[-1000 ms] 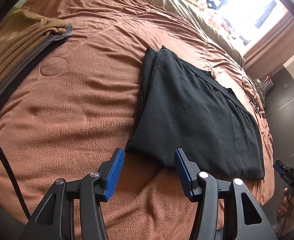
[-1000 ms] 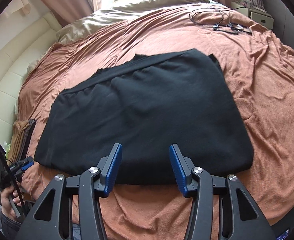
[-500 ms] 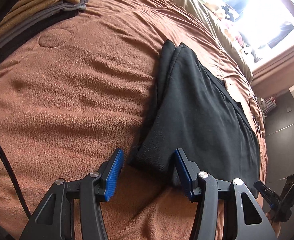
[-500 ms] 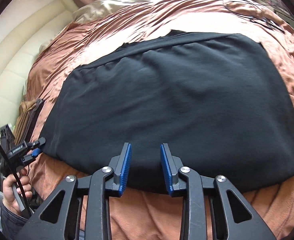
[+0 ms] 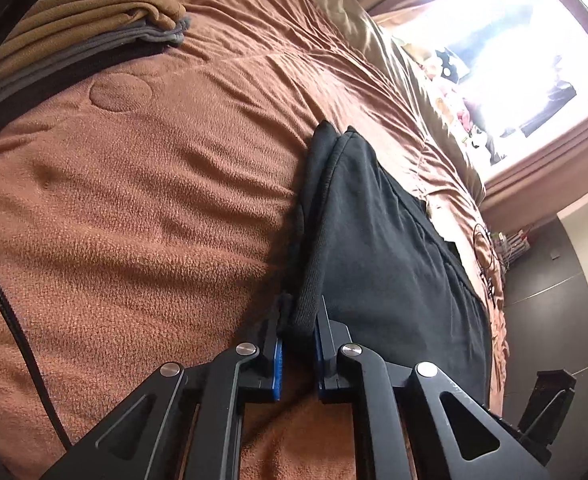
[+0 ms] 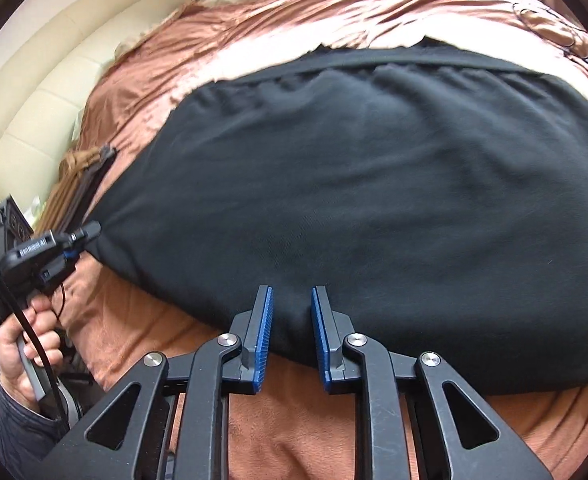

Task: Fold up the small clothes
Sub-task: 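Close both grippers on the side edge of the sweatshirt, then lift the held edge with both grippers and fold it over the other half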

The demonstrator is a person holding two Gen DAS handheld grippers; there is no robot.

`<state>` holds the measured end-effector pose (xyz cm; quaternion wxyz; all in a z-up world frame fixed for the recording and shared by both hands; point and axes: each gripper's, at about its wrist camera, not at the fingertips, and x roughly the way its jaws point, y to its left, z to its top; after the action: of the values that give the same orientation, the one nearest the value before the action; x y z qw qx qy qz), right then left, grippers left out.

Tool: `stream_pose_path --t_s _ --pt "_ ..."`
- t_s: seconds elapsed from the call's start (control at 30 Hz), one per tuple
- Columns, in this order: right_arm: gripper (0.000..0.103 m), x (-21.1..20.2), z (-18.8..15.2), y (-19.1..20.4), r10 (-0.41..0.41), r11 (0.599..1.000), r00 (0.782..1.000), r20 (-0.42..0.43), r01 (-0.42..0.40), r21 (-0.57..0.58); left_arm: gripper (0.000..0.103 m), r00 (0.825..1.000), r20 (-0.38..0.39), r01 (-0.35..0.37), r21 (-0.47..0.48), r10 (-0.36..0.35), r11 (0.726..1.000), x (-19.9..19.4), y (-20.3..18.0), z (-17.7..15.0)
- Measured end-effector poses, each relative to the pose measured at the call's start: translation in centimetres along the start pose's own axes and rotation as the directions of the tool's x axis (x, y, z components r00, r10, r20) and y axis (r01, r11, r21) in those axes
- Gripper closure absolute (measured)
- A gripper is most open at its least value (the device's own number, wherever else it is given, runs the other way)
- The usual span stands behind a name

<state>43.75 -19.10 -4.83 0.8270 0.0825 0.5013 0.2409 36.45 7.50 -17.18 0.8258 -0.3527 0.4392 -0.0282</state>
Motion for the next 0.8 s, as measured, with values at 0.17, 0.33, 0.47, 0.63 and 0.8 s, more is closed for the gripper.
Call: stream_pose_path --t_s 0.17,0.33,0.47,0.63,0.8 --pt "0.089 1.5 -0.5 -0.2 -0.017 1.0 0.999 -0.034 0.016 -0.007 0.091 1.0 -0.004 -0.002 -0.008 0.002 1.0 0.2 0.2 -0.3" --pt "0.093 0.6 1.1 0.4 -0.041 0.999 0.999 -0.013 0.041 -0.025 0.089 1.0 -0.012 0.012 -0.021 -0.012 1.0 0.5 0.5 -0.7" --pt "0.093 1.5 2.3 0.4 -0.08 0.997 0.997 -0.006 0.08 -0.017 0.086 1.0 -0.026 -0.002 -0.052 0.001 0.999 0.8 0.7 -0.8" --pt "0.094 2.9 3.7 0.6 -0.11 0.994 0.994 0.005 0.11 -0.017 0.081 0.999 -0.034 -0.009 -0.074 0.006 0.997 1.3 1.0 -1.0" --pt "0.096 3.9 6.0 0.0 -0.131 0.991 0.991 0.021 0.13 0.016 0.081 1.0 -0.026 -0.004 -0.121 0.001 0.993 1.9 1.6 -1.3"
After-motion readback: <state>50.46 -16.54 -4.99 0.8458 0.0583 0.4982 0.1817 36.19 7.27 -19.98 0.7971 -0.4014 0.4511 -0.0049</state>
